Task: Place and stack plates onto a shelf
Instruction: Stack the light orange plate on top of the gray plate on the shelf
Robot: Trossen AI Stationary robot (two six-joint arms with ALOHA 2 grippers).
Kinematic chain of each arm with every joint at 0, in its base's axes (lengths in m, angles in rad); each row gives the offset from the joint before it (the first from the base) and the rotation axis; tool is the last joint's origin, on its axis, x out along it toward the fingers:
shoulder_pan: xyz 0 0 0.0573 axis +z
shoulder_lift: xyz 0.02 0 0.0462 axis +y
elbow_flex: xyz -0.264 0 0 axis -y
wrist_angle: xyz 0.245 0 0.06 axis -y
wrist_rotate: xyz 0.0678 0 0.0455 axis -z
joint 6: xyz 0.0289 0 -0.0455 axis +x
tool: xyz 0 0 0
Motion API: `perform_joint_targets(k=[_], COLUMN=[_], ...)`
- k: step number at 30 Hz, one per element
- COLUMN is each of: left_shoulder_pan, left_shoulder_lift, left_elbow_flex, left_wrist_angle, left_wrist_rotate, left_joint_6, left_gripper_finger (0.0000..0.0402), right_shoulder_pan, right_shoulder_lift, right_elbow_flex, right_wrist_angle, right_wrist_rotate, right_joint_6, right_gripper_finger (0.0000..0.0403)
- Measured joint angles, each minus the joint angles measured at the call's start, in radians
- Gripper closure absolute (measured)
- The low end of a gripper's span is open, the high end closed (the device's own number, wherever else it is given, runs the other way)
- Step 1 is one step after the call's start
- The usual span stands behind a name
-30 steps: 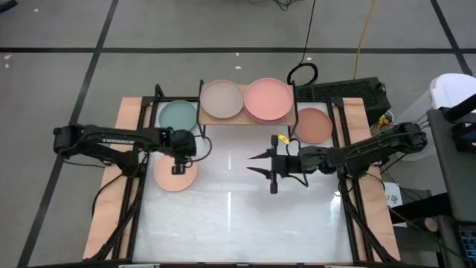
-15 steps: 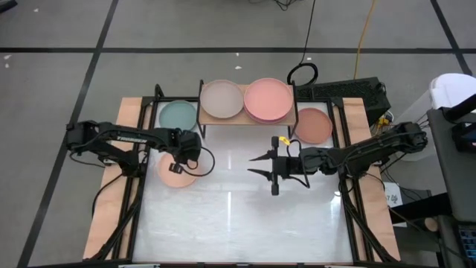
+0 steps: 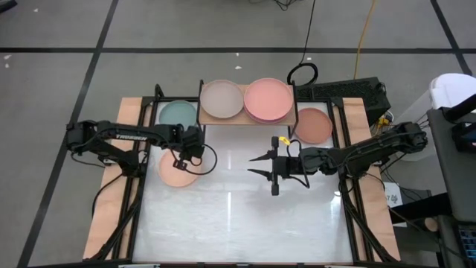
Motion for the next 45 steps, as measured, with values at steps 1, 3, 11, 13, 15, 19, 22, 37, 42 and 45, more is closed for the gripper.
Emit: perform_joint_targets(k=[1, 3, 11, 13, 15, 19, 22, 37, 42, 45], left_shoulder_pan=[0.008, 0.029, 0.086, 0.088, 0.088, 0.075, 0.063, -0.029, -0.041, -0.033], left_shoulder_lift=[0.0, 0.001, 0.117, 0.152, 0.172, 0.178, 0.168, 0.125, 0.083, 0.05], left_elbow_flex=[0.0, 0.0, 0.0, 0.002, 0.005, 0.007, 0.024, 0.34, 0.476, 0.557], left_wrist_angle=[0.0, -0.001, 0.018, 0.02, 0.022, 0.025, 0.021, -0.252, -0.329, -0.331], left_wrist_rotate=[0.0, 0.006, 0.062, 0.064, 0.064, 0.05, 0.049, 0.043, 0.019, -0.06], left_joint_6=[0.007, 0.018, 0.07, 0.069, 0.065, 0.068, 0.041, -0.179, -0.201, -0.173], left_gripper_finger=[0.0268, 0.0268, 0.0268, 0.0268, 0.0269, 0.0295, 0.0335, 0.0392, 0.0392, 0.0392], right_shoulder_pan=[0.0, 0.0, 0.0, 0.0, 0.0, 0.0, 0.0, 0.021, 0.044, 0.064], right_shoulder_lift=[0.0, 0.0, 0.001, 0.001, 0.001, 0.001, 0.001, 0.001, -0.019, -0.049], right_elbow_flex=[0.0, 0.0, -0.029, -0.029, -0.029, -0.029, -0.029, -0.029, -0.028, -0.028], right_wrist_angle=[-0.002, -0.01, 0.017, 0.019, 0.019, 0.024, 0.023, 0.024, 0.03, 0.026], right_wrist_rotate=[0.0, 0.0, 0.0, 0.0, 0.0, 0.0, 0.0, 0.0, 0.0, 0.0], right_joint_6=[0.002, 0.004, 0.005, 0.005, 0.005, 0.005, 0.005, -0.01, -0.032, -0.033], right_gripper_finger=[0.0283, 0.0283, 0.0283, 0.0283, 0.0283, 0.0283, 0.0283, 0.0283, 0.0283, 0.0283])
